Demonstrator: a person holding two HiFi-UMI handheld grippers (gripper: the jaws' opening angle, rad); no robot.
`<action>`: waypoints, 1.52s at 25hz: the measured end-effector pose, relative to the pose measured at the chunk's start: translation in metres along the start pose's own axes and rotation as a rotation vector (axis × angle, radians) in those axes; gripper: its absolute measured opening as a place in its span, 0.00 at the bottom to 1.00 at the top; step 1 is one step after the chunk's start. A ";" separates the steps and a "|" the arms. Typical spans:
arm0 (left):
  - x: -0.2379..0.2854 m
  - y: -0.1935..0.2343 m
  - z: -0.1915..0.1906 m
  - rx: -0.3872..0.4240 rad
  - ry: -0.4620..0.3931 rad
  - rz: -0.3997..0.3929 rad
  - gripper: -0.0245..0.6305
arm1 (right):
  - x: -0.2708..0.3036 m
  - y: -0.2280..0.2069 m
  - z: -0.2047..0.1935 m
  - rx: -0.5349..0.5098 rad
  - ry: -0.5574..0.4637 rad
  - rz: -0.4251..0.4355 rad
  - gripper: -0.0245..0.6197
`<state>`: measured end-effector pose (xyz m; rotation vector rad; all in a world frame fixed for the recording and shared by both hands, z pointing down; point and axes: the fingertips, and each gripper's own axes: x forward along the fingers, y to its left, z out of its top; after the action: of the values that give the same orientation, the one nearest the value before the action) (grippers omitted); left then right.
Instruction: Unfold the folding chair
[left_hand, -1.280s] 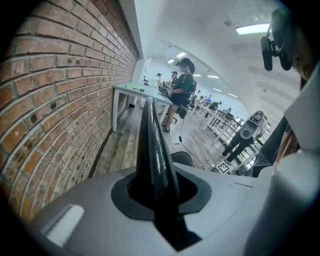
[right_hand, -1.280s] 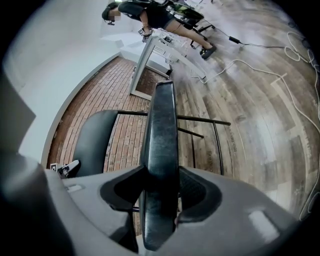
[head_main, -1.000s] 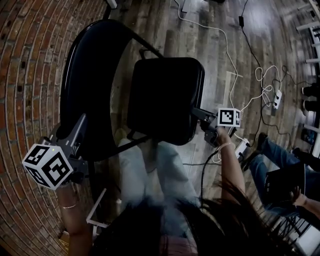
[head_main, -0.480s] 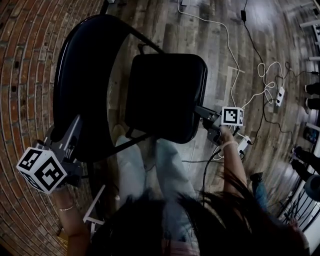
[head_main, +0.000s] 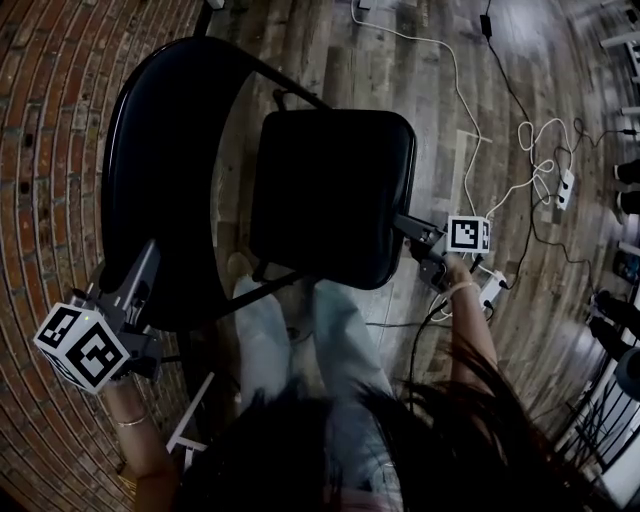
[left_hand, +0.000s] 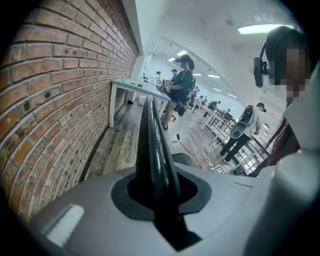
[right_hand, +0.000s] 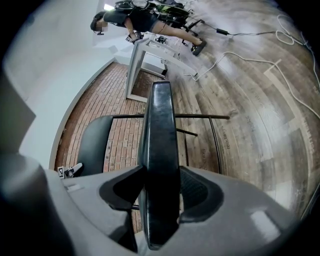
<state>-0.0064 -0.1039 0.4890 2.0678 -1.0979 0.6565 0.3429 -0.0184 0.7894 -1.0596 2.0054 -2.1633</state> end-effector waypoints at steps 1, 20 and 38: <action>0.001 -0.001 0.000 -0.001 0.000 -0.001 0.13 | -0.001 -0.002 0.000 0.003 -0.003 -0.001 0.36; 0.030 -0.028 -0.020 0.030 0.049 -0.058 0.13 | -0.018 -0.075 -0.023 0.049 -0.025 -0.084 0.36; 0.043 -0.006 -0.022 0.062 0.083 -0.104 0.13 | -0.009 -0.102 -0.039 0.077 -0.013 -0.104 0.35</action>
<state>0.0181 -0.1060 0.5312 2.1148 -0.9277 0.7264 0.3754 0.0382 0.8773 -1.1894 1.8859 -2.2568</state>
